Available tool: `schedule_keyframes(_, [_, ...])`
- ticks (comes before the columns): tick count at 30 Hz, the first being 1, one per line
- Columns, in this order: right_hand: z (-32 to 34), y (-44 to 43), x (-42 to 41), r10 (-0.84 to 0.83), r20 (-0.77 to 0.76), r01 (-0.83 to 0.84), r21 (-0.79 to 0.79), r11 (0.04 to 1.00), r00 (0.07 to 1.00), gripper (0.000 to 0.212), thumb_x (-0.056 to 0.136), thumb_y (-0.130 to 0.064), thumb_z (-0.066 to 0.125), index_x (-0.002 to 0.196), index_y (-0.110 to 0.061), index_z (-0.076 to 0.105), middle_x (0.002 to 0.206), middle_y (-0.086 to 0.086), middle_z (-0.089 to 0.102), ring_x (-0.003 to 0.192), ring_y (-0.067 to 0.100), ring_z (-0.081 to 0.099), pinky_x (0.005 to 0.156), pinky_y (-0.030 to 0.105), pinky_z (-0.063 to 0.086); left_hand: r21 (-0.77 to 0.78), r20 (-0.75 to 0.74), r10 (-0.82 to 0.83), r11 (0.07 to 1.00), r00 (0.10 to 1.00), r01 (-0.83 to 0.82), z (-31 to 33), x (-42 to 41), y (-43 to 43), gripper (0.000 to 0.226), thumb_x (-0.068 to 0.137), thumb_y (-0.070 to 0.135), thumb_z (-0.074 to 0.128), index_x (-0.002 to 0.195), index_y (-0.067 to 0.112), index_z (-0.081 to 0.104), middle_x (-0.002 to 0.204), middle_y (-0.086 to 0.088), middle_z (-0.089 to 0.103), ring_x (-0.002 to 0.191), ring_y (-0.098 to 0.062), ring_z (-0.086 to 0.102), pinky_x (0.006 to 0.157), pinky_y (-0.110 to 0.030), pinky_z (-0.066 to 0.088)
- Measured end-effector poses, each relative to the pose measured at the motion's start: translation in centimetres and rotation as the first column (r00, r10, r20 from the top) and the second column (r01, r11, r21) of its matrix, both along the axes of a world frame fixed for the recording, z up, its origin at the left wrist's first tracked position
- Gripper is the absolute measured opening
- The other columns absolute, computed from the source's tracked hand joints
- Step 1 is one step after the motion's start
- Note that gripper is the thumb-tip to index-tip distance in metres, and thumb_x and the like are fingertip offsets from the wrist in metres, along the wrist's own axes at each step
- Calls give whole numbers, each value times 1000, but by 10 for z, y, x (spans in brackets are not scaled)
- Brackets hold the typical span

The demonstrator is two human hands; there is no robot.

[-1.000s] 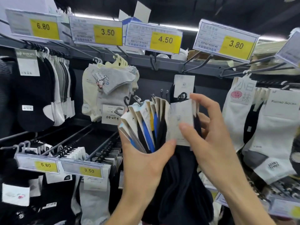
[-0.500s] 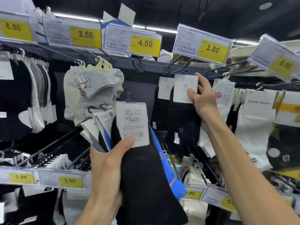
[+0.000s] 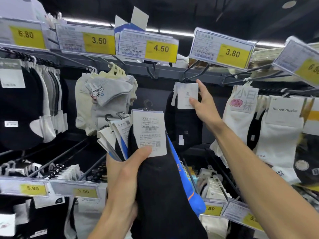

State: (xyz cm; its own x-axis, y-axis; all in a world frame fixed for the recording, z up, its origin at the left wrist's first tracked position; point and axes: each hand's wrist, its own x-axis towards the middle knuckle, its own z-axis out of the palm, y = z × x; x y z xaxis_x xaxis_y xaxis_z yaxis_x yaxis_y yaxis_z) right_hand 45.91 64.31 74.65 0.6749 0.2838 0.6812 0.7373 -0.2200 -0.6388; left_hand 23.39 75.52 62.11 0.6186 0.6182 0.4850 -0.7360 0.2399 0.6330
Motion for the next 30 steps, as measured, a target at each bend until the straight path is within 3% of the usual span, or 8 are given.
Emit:
schedule_keyframes(2, [4,0,-14,-121,-2,120,-104,987,993,67,99,-2,47,157,-19,19,153,1,41,133,14,45,109,26,37,-7,3,3,1000,1000,-3,1,0,0,46,70,9,72,115,15,67,108,-9,76,98,-27,74,73,-32,60])
schedule_keyframes(5, [-9,-3,-67,-297,220,326,-110,939,929,57,98,-15,45,153,-16,28,152,5,37,136,23,40,110,37,35,-9,15,34,999,999,-34,-3,1,-1,42,68,9,73,108,23,71,105,-7,77,95,-25,75,68,-28,60])
schedule_keyframes(8, [-45,-9,-151,-128,299,140,-20,990,946,34,90,-58,44,122,-45,49,118,-22,54,102,-1,55,80,35,52,41,29,88,995,996,-89,-2,0,-3,44,69,11,77,105,36,72,106,-1,77,97,-19,74,72,-26,60])
schedule_keyframes(11, [-64,-8,-198,38,169,-13,-147,989,985,56,72,-81,46,119,-51,43,116,-29,52,100,-7,54,76,25,49,180,53,157,970,986,-164,1,1,-7,57,69,20,81,123,24,63,114,0,74,107,-19,71,85,-30,58])
schedule_keyframes(16, [-64,-13,-188,254,-51,-258,-111,960,966,40,80,-58,64,116,-50,49,115,-35,57,101,-10,58,80,21,49,303,65,123,943,990,-137,0,2,-14,84,66,16,86,140,14,46,115,3,74,104,-14,72,81,-19,56])
schedule_keyframes(20, [-66,-21,-174,509,-182,-497,107,861,842,28,90,-29,49,110,-38,67,110,-10,73,101,8,69,81,23,57,228,86,32,972,996,-51,-1,0,-9,84,66,21,86,140,19,45,115,1,74,102,-18,73,78,-22,58])
schedule_keyframes(25, [-70,-26,-165,576,-205,-518,275,810,791,32,91,-18,47,100,-36,72,107,-2,76,99,14,72,75,22,57,175,88,32,983,996,-47,-3,0,-8,64,72,25,81,130,27,56,120,-1,72,109,-22,70,88,-34,58])
schedule_keyframes(30, [-74,-26,-164,423,-70,-400,218,890,903,44,92,-21,47,131,-41,53,123,-16,67,115,4,63,96,32,54,212,108,10,977,994,-33,-3,1,-10,73,74,22,81,139,17,49,122,-2,71,110,-22,70,87,-30,58])
